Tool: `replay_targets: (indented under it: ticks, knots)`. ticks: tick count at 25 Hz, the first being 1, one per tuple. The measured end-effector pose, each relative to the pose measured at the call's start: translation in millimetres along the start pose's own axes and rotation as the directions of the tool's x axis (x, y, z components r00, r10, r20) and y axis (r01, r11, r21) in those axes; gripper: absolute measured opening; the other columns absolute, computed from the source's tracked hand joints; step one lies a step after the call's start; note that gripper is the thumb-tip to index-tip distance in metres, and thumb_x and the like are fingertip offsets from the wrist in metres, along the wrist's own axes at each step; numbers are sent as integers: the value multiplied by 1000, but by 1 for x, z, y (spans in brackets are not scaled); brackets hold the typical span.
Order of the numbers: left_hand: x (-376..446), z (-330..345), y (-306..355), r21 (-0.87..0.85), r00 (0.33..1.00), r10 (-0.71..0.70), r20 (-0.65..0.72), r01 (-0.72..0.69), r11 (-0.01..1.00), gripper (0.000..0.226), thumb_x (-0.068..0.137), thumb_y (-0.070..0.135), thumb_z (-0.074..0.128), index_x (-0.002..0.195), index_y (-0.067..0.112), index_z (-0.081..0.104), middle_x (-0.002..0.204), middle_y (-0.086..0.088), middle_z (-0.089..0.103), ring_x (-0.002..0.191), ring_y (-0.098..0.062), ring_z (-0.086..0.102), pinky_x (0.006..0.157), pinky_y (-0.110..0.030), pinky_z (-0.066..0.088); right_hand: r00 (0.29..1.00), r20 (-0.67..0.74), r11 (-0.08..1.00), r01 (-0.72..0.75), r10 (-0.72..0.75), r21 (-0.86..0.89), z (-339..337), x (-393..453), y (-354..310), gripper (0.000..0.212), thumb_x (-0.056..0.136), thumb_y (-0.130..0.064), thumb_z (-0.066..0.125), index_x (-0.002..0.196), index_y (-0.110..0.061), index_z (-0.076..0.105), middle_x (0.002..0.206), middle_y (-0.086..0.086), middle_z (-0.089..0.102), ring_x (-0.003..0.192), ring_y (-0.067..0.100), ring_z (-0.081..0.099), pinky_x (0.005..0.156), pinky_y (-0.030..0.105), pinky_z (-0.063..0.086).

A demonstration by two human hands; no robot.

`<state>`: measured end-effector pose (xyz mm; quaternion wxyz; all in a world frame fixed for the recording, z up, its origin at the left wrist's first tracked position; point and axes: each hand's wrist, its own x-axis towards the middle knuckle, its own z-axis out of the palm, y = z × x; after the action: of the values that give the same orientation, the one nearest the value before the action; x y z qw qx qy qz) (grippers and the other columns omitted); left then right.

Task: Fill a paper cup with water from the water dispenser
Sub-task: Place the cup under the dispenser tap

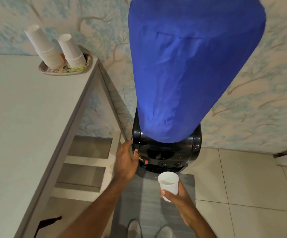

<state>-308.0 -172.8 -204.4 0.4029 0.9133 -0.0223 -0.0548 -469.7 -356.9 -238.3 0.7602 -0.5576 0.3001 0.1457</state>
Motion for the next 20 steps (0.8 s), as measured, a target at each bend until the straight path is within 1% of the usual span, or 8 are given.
replay_targets:
  ticks: [2, 5, 7, 10, 14, 16, 18, 20]
  knots:
    - [3, 8, -8, 25, 999, 27, 18, -27, 999, 46, 101, 19, 60, 145, 13, 52, 145, -6, 57, 137, -24, 50, 115, -36, 41, 992, -126, 992, 10, -26, -123, 4, 17, 20, 61, 79, -11, 89, 129, -25, 56, 120, 3, 70, 107, 16, 67, 75, 22, 61]
    - [5, 20, -22, 36, 998, 55, 35, -56, 998, 54, 101, 19, 60, 152, 13, 44, 156, -6, 47, 146, -24, 41, 121, -39, 36, 963, -268, 986, -28, -17, -166, 6, 53, 54, 64, 83, 1, 84, 137, -12, 53, 122, 9, 67, 102, 15, 65, 70, 19, 59]
    - [8, 30, -31, 51, 995, 93, 42, -95, 994, 60, 101, 20, 60, 156, 14, 38, 164, -7, 34, 152, -24, 32, 124, -41, 34, 935, -353, 973, -57, -26, -223, 4, 79, 73, 69, 80, -3, 87, 138, -7, 51, 126, 13, 63, 106, 22, 65, 76, 24, 61]
    - [12, 45, -44, 107, 974, 226, 3, -225, 969, 64, 100, 22, 60, 159, 14, 34, 170, -9, 21, 156, -25, 22, 125, -35, 26, 896, -432, 910, -93, -101, -405, -4, 119, 101, 71, 73, -19, 94, 132, -8, 56, 130, 15, 58, 116, 33, 63, 94, 49, 60]
    - [18, 64, -59, 170, 932, 360, -51, -347, 922, 69, 98, 23, 61, 160, 14, 32, 172, -12, 17, 157, -31, 22, 128, -42, 23, 868, -430, 846, -21, -249, -533, -16, 160, 131, 68, 69, -33, 95, 126, -14, 62, 120, 6, 63, 112, 29, 62, 95, 49, 56]
    - [20, 75, -70, 144, 919, 387, -71, -375, 916, 71, 98, 21, 60, 162, 15, 28, 173, -11, 11, 159, -31, 18, 128, -43, 23, 855, -432, 852, 21, -286, -523, -21, 179, 142, 68, 67, -35, 93, 125, -22, 60, 117, 0, 67, 110, 23, 63, 92, 39, 57]
    - [20, 84, -79, 110, 913, 397, -96, -387, 916, 72, 98, 18, 59, 162, 15, 28, 173, -10, 9, 159, -31, 16, 128, -46, 25, 838, -441, 865, 70, -321, -497, -21, 196, 148, 67, 64, -35, 90, 123, -31, 57, 112, -12, 68, 103, 4, 65, 80, 12, 53]
    - [20, 92, -86, 83, 901, 415, -125, -407, 910, 72, 97, 13, 59, 162, 13, 29, 173, -11, 11, 159, -32, 18, 124, -51, 33, 820, -457, 875, 104, -345, -474, -21, 212, 153, 68, 64, -27, 88, 122, -35, 53, 110, -17, 65, 96, -12, 63, 69, 1, 47]
